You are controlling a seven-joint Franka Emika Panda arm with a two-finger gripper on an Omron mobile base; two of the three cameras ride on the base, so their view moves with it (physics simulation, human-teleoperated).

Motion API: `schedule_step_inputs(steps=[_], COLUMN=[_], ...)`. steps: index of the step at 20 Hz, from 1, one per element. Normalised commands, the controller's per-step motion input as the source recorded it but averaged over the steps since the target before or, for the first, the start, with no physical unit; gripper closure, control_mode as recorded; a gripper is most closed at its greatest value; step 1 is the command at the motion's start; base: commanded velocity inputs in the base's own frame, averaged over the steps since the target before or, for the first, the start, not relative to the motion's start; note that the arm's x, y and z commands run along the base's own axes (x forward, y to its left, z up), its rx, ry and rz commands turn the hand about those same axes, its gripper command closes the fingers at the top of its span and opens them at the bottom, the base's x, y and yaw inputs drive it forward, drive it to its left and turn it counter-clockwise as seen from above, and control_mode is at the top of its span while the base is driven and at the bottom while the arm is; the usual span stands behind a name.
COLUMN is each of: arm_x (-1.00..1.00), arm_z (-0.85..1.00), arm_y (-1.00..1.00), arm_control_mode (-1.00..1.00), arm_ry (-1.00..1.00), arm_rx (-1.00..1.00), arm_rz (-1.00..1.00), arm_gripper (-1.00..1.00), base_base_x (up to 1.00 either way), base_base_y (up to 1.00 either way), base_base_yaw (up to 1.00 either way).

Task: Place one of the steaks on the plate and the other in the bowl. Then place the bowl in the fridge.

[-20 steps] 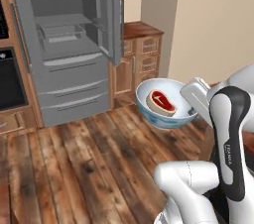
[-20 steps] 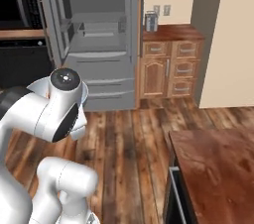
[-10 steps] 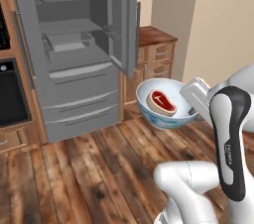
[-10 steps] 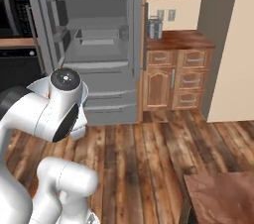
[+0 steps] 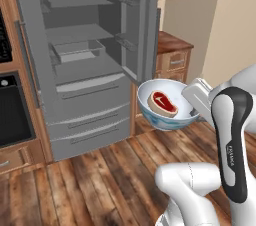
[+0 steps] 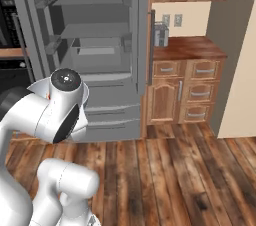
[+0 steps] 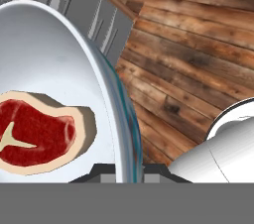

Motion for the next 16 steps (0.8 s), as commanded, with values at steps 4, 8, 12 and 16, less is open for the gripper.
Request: schedule_step_inputs(steps=[4, 8, 12, 16], arm_x=[0.0, 0.0, 0.0, 0.0], arm_z=[0.0, 0.0, 0.0, 0.0], arm_y=[0.0, 0.0, 0.0, 0.0], arm_control_mode=[1.0, 1.0, 1.0, 1.0], arm_ry=[0.0, 0.0, 0.0, 0.0], arm_rx=[0.0, 0.0, 0.0, 0.0], arm_rz=[0.0, 0.0, 0.0, 0.0], arm_gripper=[1.0, 1.0, 1.0, 1.0], base_base_x=[0.79, 0.81, 0.76, 0.69], base_base_y=[0.38, 0.36, 0.39, 0.3], base_base_yaw=[0.0, 0.02, 0.03, 0.06])
